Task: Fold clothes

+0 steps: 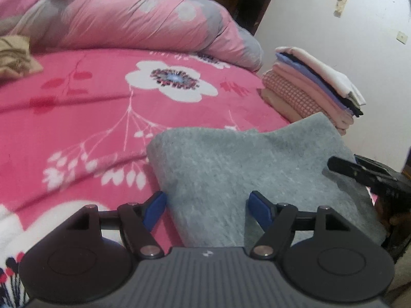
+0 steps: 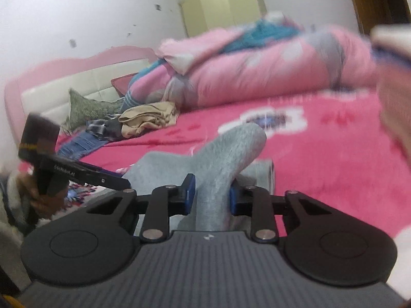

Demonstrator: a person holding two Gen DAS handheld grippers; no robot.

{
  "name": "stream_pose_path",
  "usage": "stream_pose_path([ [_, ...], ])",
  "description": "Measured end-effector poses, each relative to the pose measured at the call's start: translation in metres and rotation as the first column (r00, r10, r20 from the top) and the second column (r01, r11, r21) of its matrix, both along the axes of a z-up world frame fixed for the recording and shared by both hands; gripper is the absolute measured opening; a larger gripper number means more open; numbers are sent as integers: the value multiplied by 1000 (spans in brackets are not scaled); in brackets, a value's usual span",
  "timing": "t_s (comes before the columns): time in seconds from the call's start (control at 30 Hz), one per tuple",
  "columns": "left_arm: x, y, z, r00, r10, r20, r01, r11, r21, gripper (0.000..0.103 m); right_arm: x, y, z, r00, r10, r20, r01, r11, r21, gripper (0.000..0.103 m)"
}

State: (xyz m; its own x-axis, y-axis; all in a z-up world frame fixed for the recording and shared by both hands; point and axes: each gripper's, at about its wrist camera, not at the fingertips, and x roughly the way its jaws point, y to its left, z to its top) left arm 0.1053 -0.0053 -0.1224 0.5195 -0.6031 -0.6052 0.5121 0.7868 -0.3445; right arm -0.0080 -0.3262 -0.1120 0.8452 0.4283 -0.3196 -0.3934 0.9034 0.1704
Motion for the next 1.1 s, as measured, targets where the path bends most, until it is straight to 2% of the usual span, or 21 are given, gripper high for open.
stream_pose_path([
  [0.03, 1, -2, 0, 1000, 5, -10, -5, 1000, 8, 75, -1, 4, -2, 1000, -12, 17, 13, 1000, -28, 48],
  [0.1, 3, -5, 1, 1000, 18, -14, -18, 999, 28, 75, -4, 11, -6, 998, -35, 52, 39, 996, -84, 52],
  [0.17, 3, -9, 6, 999, 33, 1, -33, 998, 58, 75, -7, 9, -10, 995, -61, 77, 67, 995, -76, 51],
  [0.23, 1, -14, 12, 998, 57, 31, -60, 995, 84, 74, -13, 3, -8, 992, -58, 115, 59, 998, -6, 48],
  [0.33, 3, -20, 16, 997, 73, 31, -76, 993, 92, 74, -21, 5, -4, 983, 5, 183, -14, 999, 50, 41],
  [0.47, 2, -29, 15, 996, 85, 23, -87, 989, 119, 74, -30, 15, -3, 967, 85, 239, -92, 996, 17, 36],
  [0.6, 3, -34, 14, 995, 97, 20, -98, 987, 128, 76, -31, 12, -3, 970, 80, 231, -89, 996, 31, 34],
  [0.67, 4, -34, 12, 995, 102, 14, -103, 987, 127, 76, -28, 5, -4, 978, 54, 202, -65, 997, 45, 36],
  [0.83, 6, -31, 8, 994, 110, -2, -109, 987, 118, 80, -5, -18, -14, 1000, 0, 4, -1, 991, 134, 44],
  [1.03, 9, -30, 5, 994, 110, -15, -107, 988, 109, 81, 11, -30, -28, 987, 12, -160, 28, 969, 247, 59],
  [1.1, 9, -30, 5, 994, 109, -16, -107, 988, 108, 81, 18, -31, -32, 978, 36, -205, 25, 958, 286, 60],
])
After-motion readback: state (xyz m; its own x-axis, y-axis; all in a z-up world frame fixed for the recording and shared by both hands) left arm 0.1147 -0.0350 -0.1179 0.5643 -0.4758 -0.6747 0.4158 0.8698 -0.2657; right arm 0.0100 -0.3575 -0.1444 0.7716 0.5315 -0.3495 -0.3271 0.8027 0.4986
